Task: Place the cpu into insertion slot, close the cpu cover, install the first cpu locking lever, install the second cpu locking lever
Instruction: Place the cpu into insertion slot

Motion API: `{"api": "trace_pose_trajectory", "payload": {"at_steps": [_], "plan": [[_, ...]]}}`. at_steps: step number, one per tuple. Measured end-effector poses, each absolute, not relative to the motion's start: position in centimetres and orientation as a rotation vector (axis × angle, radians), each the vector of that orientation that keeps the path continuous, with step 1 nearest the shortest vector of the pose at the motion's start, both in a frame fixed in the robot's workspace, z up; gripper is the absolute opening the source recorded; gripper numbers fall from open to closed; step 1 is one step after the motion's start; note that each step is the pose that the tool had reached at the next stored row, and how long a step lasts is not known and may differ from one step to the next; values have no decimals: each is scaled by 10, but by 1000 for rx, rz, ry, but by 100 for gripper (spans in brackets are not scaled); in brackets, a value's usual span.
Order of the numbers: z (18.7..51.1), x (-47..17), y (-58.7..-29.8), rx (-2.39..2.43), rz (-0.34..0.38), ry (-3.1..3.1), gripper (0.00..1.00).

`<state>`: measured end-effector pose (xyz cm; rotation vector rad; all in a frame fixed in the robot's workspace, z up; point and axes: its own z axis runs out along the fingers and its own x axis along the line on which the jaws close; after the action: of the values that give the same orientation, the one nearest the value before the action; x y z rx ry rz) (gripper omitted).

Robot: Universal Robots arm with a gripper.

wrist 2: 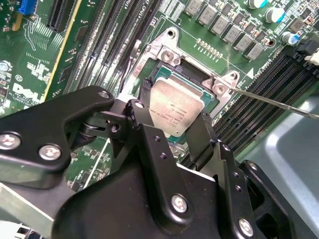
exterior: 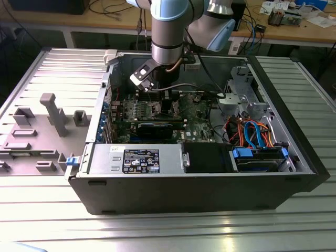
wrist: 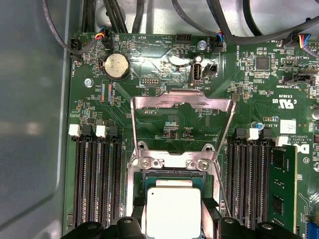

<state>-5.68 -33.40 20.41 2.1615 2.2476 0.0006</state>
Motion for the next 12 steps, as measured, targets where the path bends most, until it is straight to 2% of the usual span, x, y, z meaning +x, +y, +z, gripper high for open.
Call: {"api": "trace_pose_trajectory", "payload": {"at_steps": [12], "plan": [[202, -55, -334, 2183, -1, 2227, 53]]}}
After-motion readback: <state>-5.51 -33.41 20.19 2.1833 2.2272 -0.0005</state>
